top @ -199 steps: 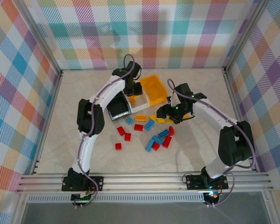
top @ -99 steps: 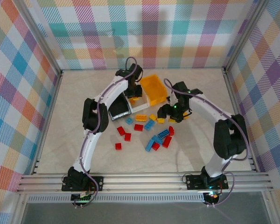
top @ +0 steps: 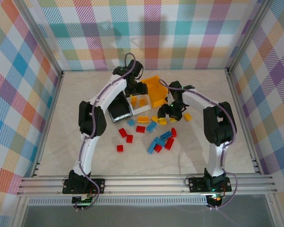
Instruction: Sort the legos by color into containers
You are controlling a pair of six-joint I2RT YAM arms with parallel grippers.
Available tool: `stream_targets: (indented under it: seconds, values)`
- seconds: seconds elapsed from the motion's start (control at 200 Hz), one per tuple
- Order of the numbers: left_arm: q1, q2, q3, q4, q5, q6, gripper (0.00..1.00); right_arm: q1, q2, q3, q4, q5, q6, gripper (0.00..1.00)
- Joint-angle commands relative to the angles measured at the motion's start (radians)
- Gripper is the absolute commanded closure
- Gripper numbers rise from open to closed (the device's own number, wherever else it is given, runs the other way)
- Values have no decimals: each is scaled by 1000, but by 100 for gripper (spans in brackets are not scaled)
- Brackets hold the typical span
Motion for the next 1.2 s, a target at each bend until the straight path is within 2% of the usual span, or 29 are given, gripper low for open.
stream_targets:
  seconds: [0.0,0.36,0.57,0.67,0.84,1.195]
  values:
    - [-23,-146,-79,-6,29,-5,26,20,39,49,-41,36,-62,33]
    - [-26,-475,-503,85,51,-42,17,41,130,119,-74,127,-104,37]
    - [-26,-600,-678,108,44,-59,10,80,174,149,-92,185,-135,41]
    - [-24,-637,-729,114,40,-67,7,90,181,153,-93,208,-126,46]
    - [-23,-669,-776,123,40,-71,0,90,161,144,-80,235,-107,59]
    - [1,-708,-848,143,63,-65,0,91,89,129,-75,234,-54,72]
